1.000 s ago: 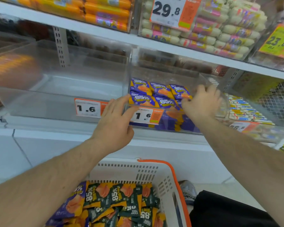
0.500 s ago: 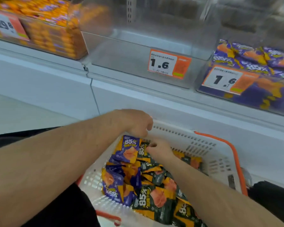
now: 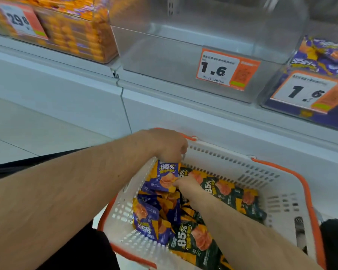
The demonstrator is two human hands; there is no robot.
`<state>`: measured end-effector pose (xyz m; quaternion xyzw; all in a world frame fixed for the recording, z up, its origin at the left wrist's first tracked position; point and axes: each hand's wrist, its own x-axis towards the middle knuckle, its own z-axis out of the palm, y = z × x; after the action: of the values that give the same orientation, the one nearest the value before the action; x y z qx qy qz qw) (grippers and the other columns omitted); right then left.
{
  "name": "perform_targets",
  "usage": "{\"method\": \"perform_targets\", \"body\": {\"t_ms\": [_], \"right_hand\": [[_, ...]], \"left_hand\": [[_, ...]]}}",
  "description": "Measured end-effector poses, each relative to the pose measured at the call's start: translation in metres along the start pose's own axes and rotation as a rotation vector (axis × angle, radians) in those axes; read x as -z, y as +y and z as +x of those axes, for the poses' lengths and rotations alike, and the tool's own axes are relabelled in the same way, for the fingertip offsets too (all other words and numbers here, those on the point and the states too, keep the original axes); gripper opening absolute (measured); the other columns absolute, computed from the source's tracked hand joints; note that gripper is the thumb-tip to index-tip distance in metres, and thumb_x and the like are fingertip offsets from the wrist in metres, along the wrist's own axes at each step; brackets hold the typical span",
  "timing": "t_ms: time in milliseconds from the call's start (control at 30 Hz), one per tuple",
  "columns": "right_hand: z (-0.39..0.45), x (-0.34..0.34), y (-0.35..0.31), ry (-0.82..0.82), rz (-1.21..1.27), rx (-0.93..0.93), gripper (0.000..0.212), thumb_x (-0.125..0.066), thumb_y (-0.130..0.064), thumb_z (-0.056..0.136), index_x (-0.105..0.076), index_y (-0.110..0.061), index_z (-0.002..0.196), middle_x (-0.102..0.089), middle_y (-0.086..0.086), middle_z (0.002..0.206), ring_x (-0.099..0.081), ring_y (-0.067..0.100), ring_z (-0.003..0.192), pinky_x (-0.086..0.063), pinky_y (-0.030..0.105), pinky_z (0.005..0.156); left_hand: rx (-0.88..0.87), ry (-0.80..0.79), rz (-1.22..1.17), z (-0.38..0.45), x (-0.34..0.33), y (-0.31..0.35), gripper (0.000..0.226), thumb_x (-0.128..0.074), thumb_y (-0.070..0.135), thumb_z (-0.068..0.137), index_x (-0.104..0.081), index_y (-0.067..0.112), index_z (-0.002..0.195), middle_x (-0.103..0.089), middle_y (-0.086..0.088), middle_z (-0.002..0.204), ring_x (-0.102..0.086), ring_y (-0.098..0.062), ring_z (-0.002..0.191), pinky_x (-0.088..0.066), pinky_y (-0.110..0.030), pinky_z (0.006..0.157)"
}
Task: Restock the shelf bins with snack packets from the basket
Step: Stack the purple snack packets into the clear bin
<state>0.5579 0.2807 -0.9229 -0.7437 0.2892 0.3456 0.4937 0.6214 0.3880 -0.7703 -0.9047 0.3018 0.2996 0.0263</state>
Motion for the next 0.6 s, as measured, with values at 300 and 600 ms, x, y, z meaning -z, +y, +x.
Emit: {"method": "perform_targets", "body": {"t_ms": [300, 600], "right_hand": [[-0.011, 0.051, 0.022, 0.4, -0.02, 0.072, 0.023, -0.07, -0.015, 0.083, -0.052, -0.012, 0.069, -0.053, 0.005, 0.067, -0.046, 0.019, 0.056, -0.035, 0.027, 0.047], [-0.087, 0.135, -0.01, 0.243, -0.249, 0.535, 0.034, -0.056, 0.006, 0.083, -0.054, -0.027, 0.091, -0.059, 0.004, 0.092, -0.057, 0.018, 0.077, -0.047, 0.035, 0.062]], "left_hand": [[-0.019, 0.006, 0.009, 0.002, 0.003, 0.011, 0.045, -0.05, 0.031, 0.096, -0.047, 0.021, 0.139, -0.05, -0.002, 0.14, -0.05, -0.023, 0.123, -0.042, -0.035, 0.099], [-0.042, 0.088, -0.172, -0.005, 0.042, 0.026, 0.053, -0.053, 0.038, 0.096, -0.038, 0.023, 0.145, -0.04, 0.0, 0.15, -0.042, -0.019, 0.133, -0.036, -0.032, 0.107]]}}
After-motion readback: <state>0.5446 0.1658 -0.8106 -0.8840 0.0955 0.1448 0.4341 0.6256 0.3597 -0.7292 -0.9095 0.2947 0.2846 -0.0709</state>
